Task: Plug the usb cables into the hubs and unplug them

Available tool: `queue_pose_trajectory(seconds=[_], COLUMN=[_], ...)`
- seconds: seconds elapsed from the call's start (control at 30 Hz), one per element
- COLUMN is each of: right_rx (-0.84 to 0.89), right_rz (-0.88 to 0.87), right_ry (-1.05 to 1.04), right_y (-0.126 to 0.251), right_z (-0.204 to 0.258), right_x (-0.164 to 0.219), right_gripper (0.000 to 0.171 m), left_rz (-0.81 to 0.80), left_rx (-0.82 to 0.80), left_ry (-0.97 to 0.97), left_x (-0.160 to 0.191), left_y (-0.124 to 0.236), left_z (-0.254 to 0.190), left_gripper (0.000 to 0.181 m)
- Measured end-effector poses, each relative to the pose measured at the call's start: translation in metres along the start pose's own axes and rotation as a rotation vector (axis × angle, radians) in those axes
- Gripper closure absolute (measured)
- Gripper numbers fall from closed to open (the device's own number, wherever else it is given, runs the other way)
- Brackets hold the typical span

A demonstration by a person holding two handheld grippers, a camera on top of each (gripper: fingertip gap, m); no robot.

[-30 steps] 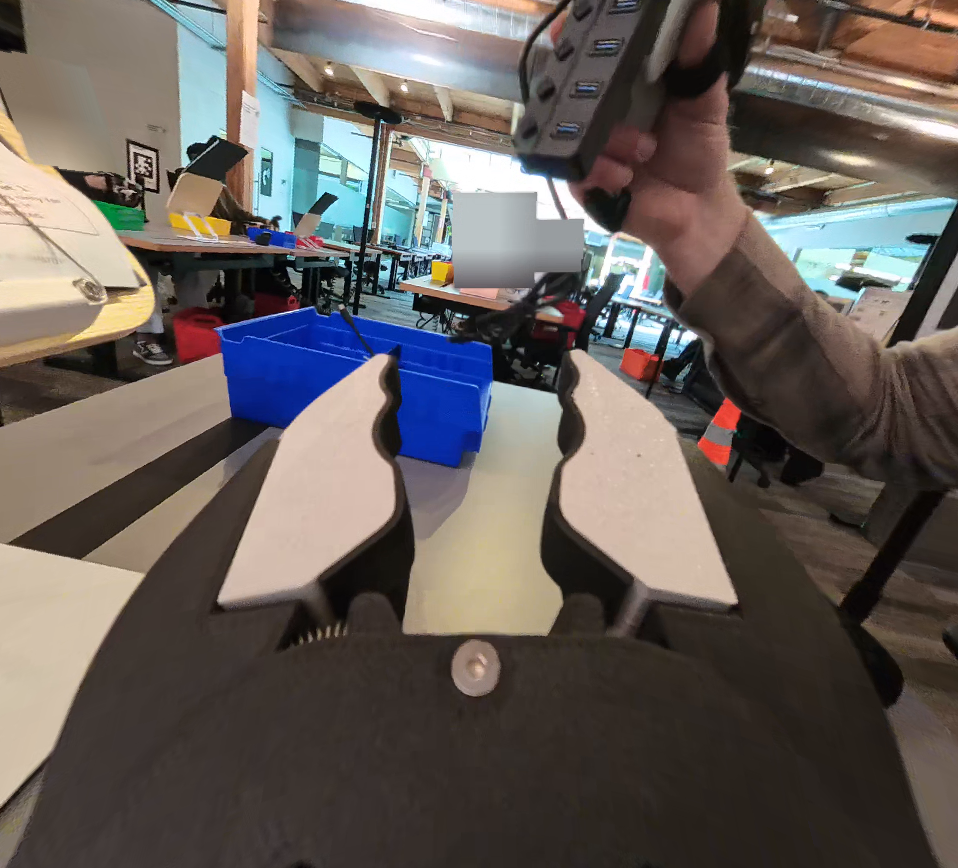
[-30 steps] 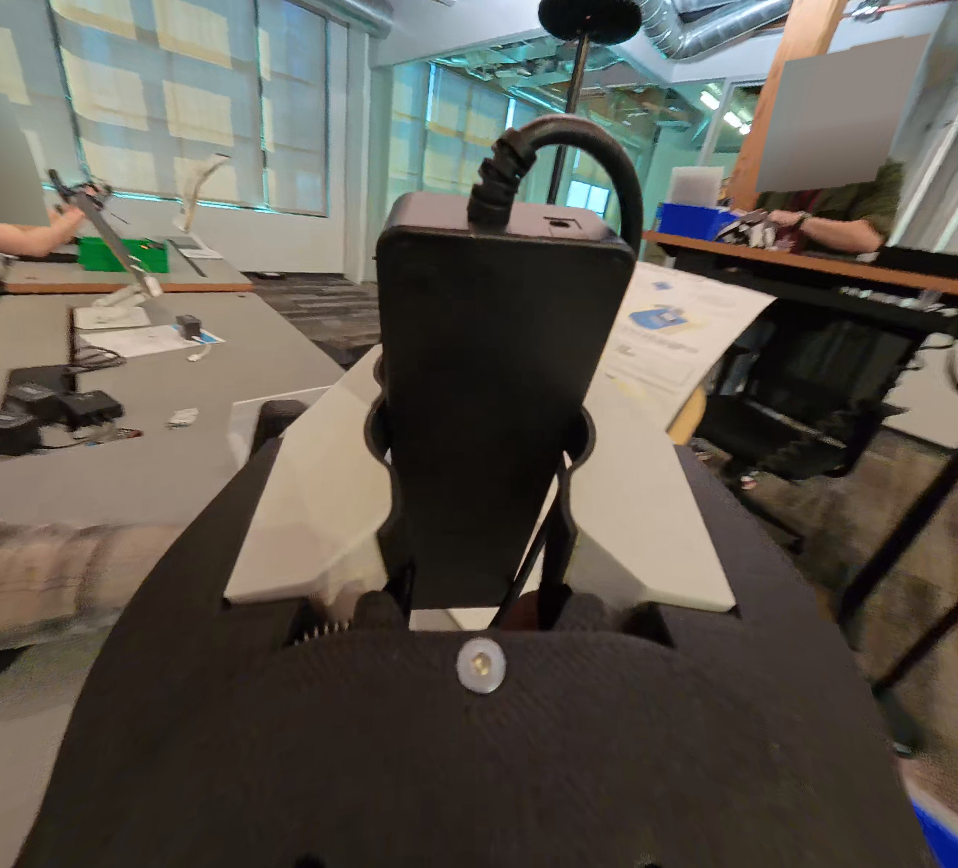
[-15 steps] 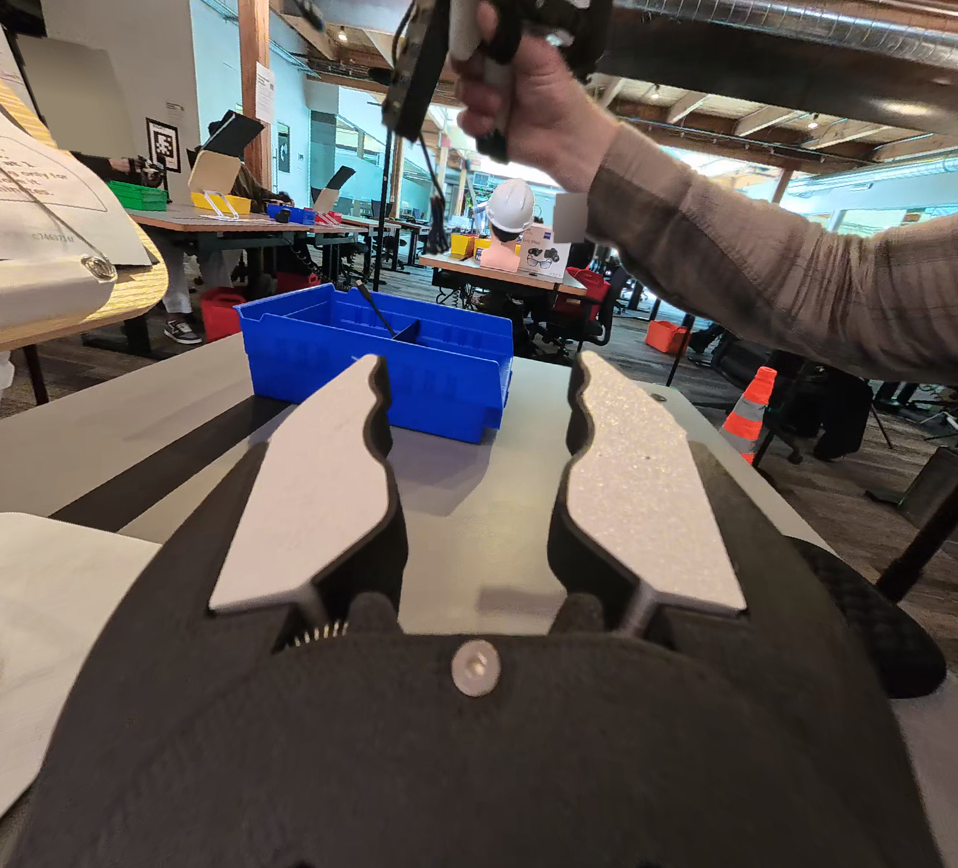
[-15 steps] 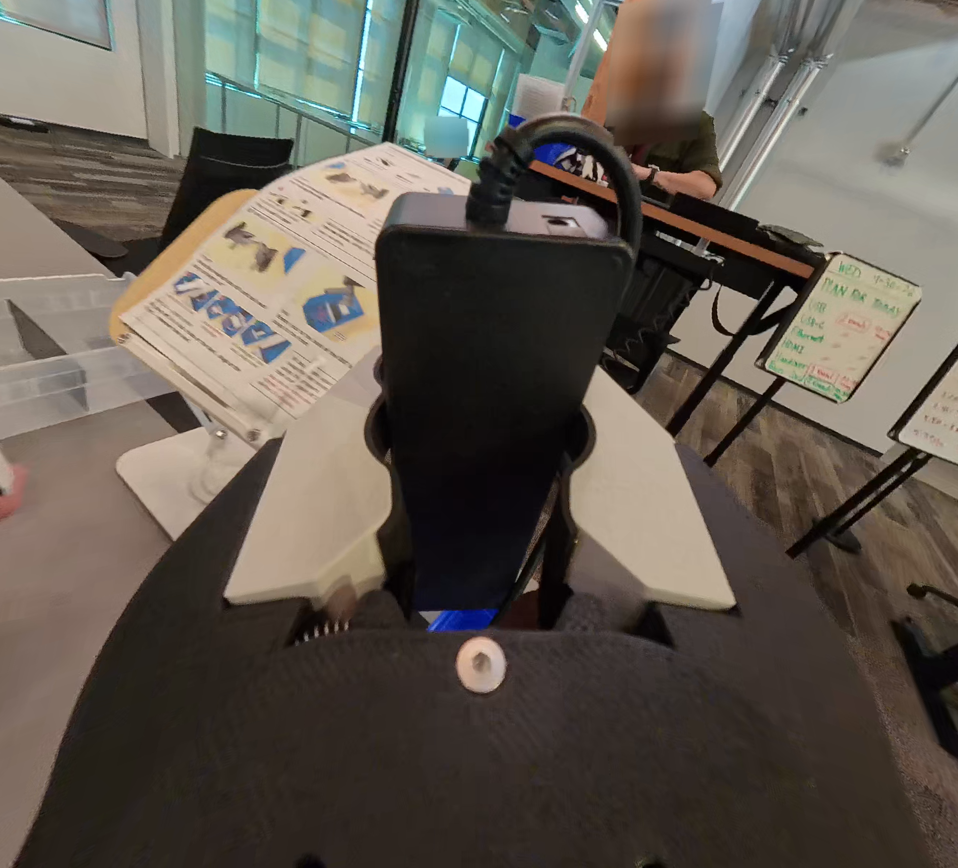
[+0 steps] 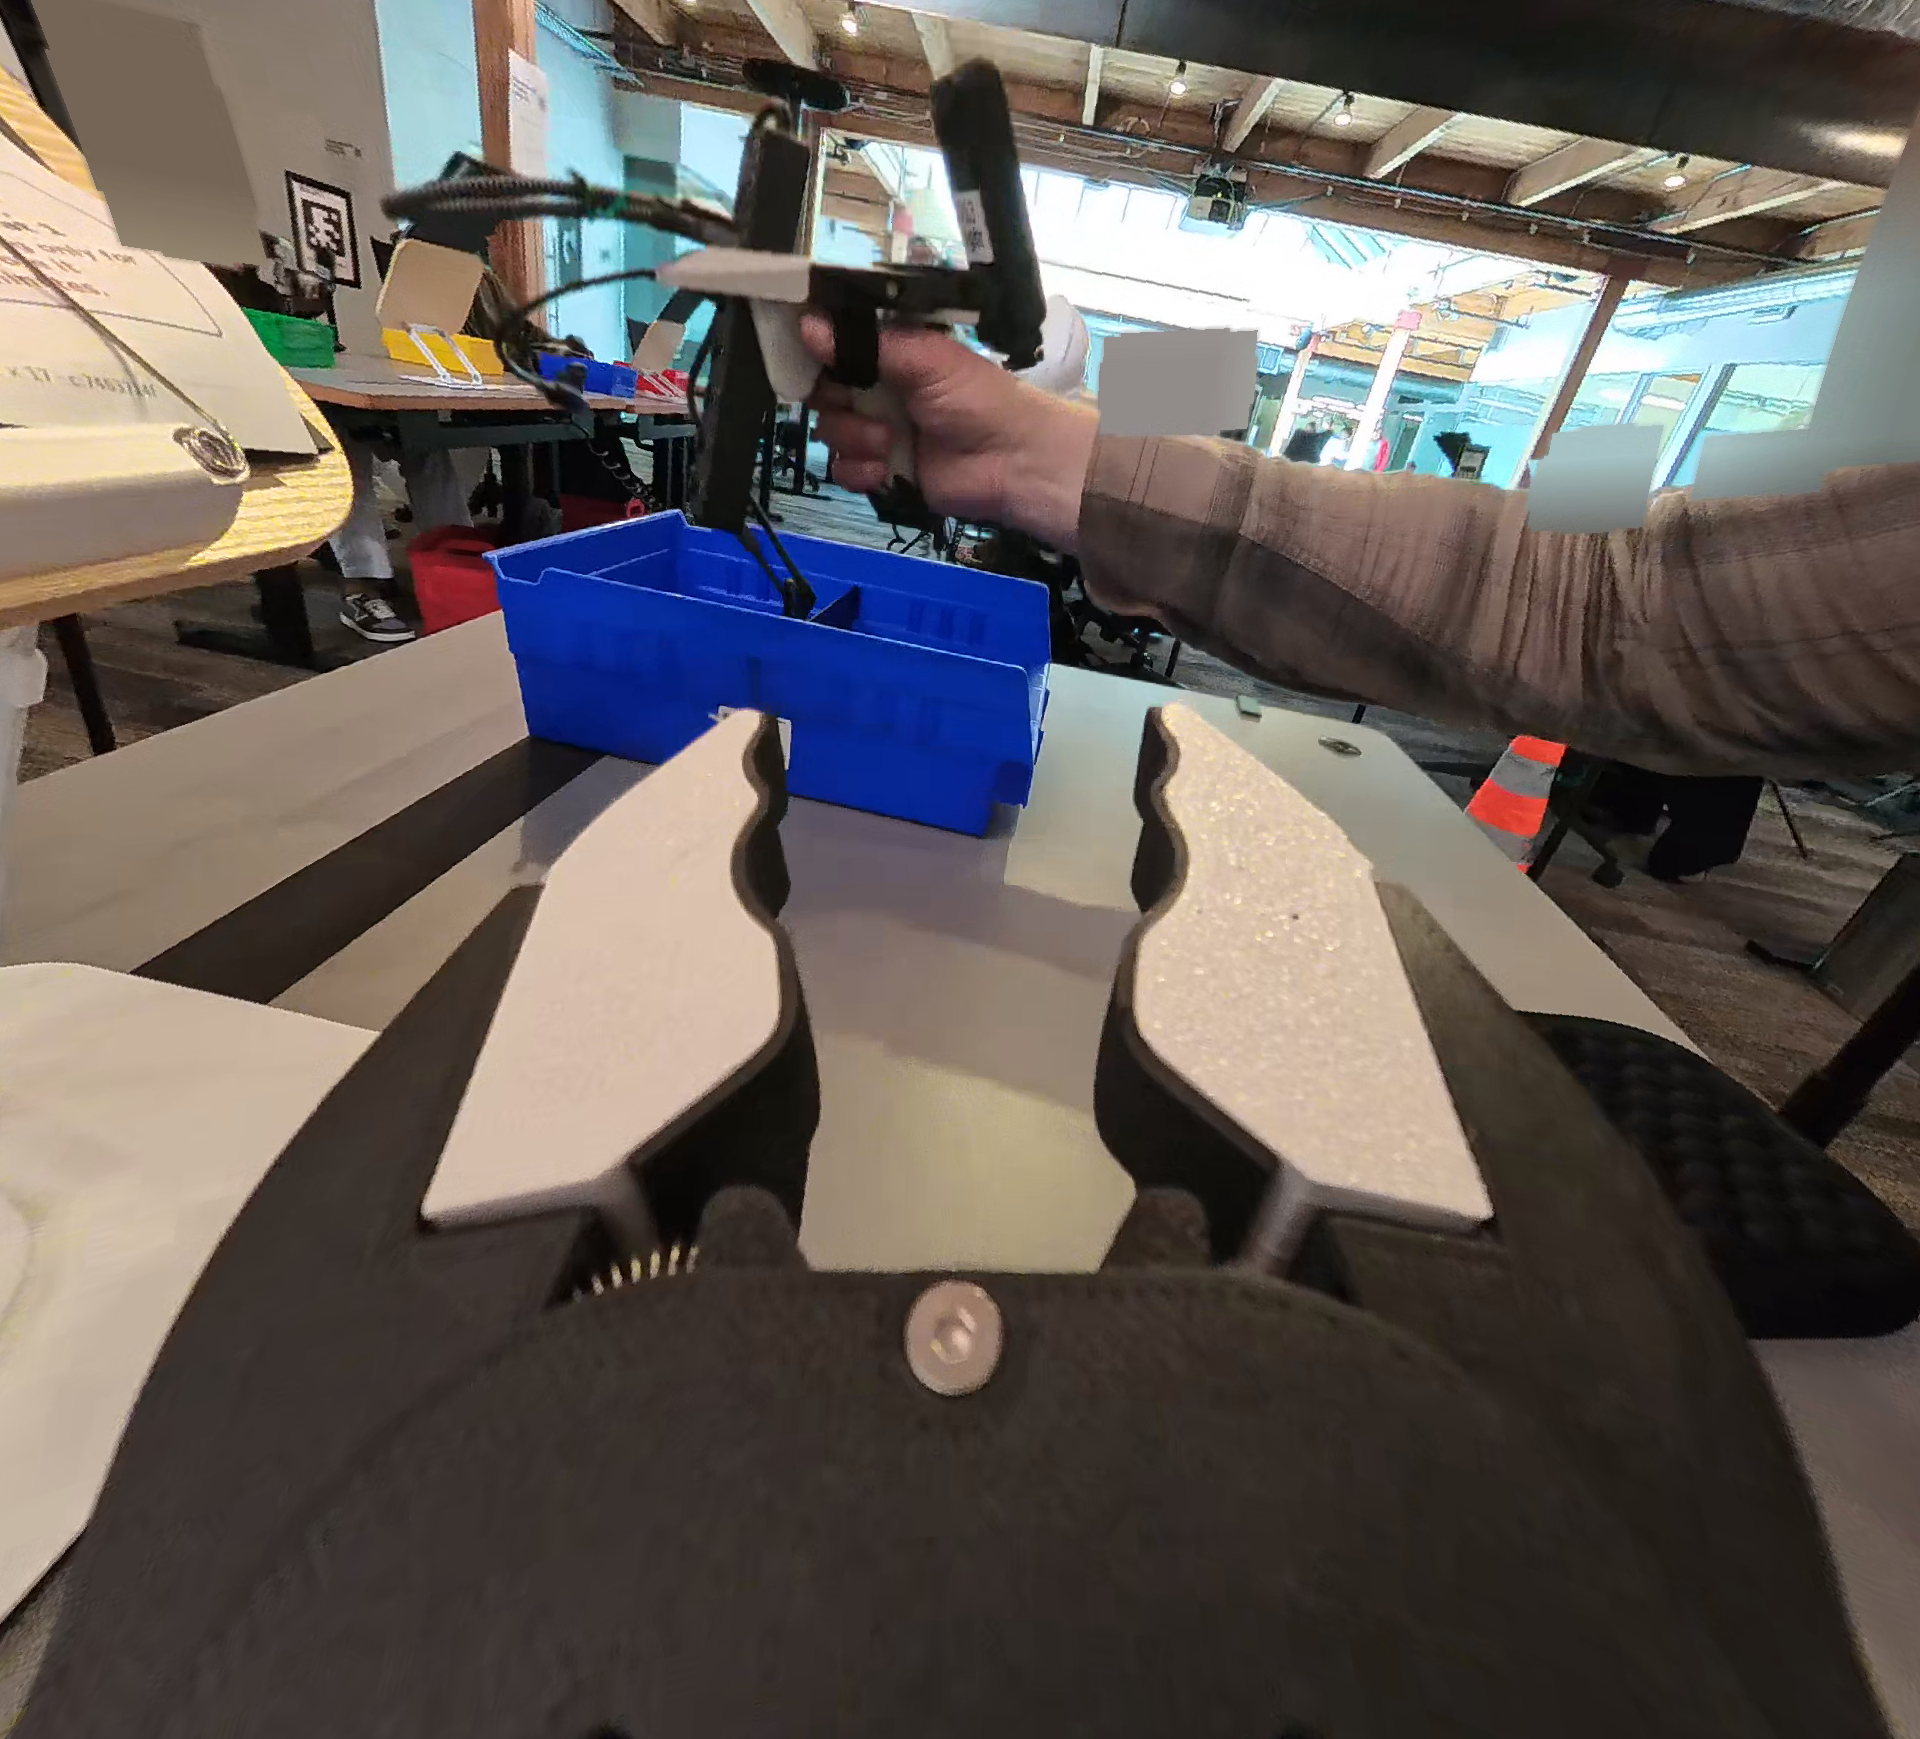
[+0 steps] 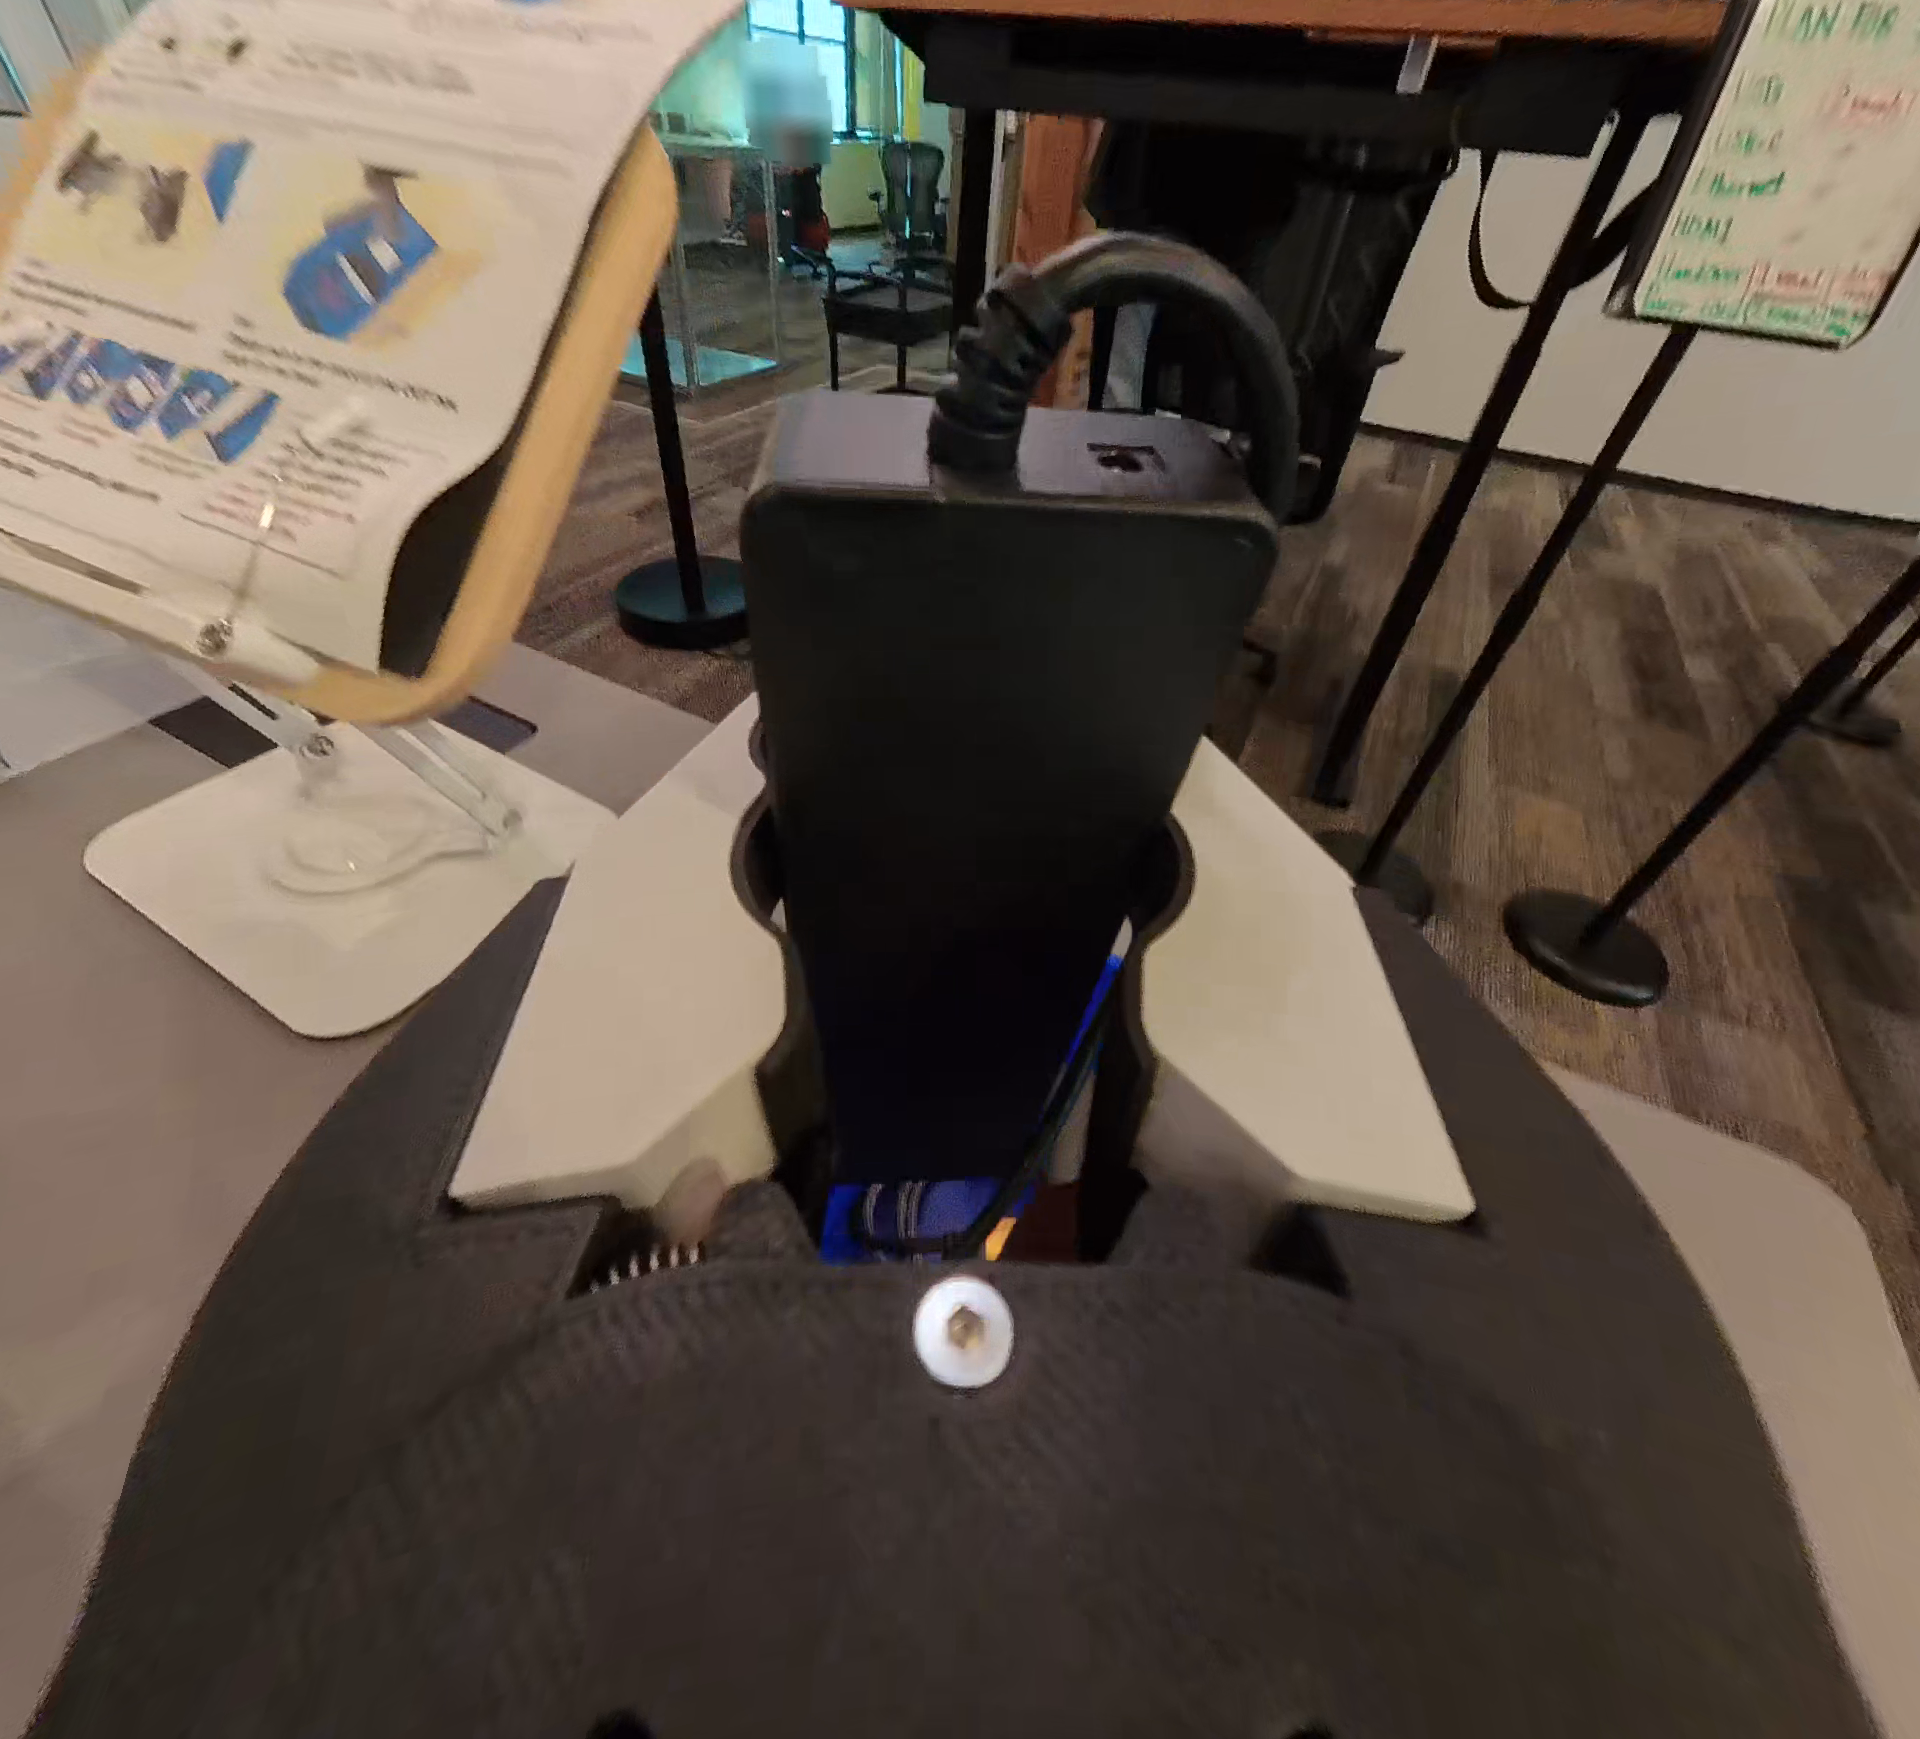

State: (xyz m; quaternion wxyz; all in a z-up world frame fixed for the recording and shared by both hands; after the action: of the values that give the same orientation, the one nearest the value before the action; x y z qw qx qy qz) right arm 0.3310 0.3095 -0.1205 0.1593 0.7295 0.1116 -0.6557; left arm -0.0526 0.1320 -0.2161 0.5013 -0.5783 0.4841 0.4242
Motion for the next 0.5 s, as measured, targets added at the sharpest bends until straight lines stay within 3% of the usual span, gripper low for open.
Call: queue_pose_trajectory(seconds=[0.3, 0.5], right_rx=[0.181, 0.285], right_rz=[0.189, 0.344], right_ry=[-0.01, 0.204], right_y=[0.001, -0.006], right_z=[-0.018, -0.009], right_x=[0.049, 0.074], right_gripper=[0.108, 0.108], left_rz=[0.017, 0.021], left_rx=[-0.001, -0.003], left_ry=[-0.001, 0.0], left_x=[0.003, 0.004], left_y=[-0.002, -0.003], left_z=[0.0, 0.0], left_gripper=[0.118, 0.119])
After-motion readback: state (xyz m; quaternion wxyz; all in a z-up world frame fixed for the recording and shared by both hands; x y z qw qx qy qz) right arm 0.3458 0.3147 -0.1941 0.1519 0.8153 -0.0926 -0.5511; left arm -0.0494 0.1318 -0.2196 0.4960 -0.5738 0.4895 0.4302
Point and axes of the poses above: each gripper's, where its closed fingertips meet, y back along the fingers, x out of its underside, z = x × y across the jaws, the point moved 9 cm from there along y, back along the fingers, and after that the axes turned 13 degrees about x, right-handed, at the moved point
